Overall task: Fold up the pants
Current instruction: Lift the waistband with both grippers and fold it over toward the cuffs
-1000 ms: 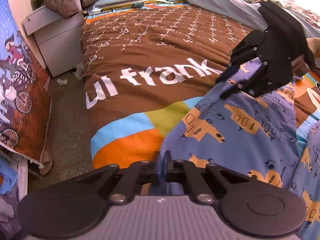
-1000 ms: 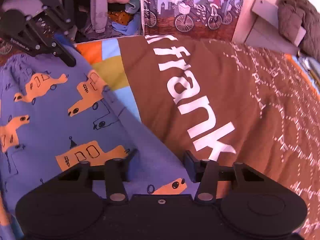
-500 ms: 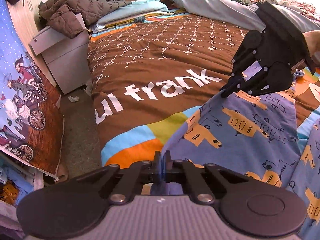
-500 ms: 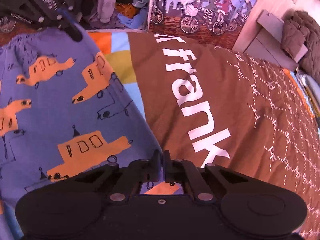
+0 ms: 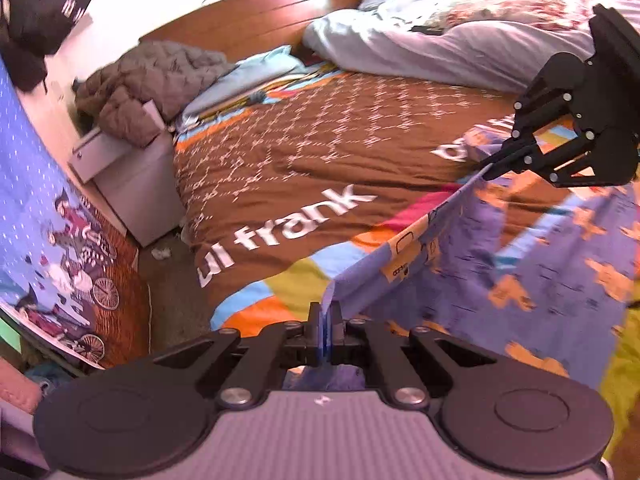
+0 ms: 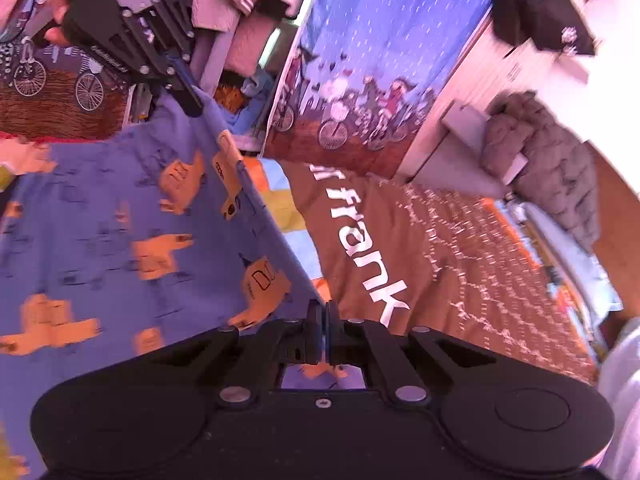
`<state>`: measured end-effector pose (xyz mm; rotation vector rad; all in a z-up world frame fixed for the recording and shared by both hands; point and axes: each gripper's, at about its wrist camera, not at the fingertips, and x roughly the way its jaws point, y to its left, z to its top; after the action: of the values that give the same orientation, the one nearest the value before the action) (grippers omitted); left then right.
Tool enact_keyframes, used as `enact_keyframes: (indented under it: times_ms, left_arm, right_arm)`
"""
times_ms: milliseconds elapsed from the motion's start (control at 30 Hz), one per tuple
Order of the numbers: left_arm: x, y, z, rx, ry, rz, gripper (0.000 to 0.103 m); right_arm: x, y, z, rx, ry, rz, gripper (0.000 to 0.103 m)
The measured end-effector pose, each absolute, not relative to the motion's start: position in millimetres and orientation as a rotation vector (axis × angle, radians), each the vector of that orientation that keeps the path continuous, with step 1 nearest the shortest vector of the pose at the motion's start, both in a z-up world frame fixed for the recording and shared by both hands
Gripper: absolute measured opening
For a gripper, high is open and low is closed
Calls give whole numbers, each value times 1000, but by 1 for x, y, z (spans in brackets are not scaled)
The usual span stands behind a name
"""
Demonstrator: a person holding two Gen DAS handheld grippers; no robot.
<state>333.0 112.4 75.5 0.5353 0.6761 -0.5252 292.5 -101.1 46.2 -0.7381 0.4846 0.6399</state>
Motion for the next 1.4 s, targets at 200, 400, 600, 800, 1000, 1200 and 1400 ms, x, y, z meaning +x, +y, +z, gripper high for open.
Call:
enact_keyframes:
  times_ms: [200, 400, 600, 800, 1000, 1200, 1400]
  left_arm:
    - [271, 100, 56, 623, 668, -555, 1]
    - [243, 95, 18, 639, 712, -566, 1]
    - [224, 92, -13, 701, 697, -538, 1]
    - [220, 93, -23, 712, 703, -520, 9]
    - [214, 97, -25, 755, 696, -513, 11]
    - [205, 97, -23, 807, 654, -509, 1]
    - [199, 106, -9, 856, 616, -532, 0]
  right_arm:
    - [208, -97, 36, -724, 497, 612, 0]
    - [164, -94, -12, -634, 584, 603, 0]
    - [145, -83, -44, -609, 550, 538, 0]
    - [145, -82, -54, -598, 545, 518, 0]
    - [145, -82, -55, -622, 544, 518, 2]
    - [139, -75, -53, -693, 508, 505, 0]
    - [118, -70, -33, -753, 434, 495, 0]
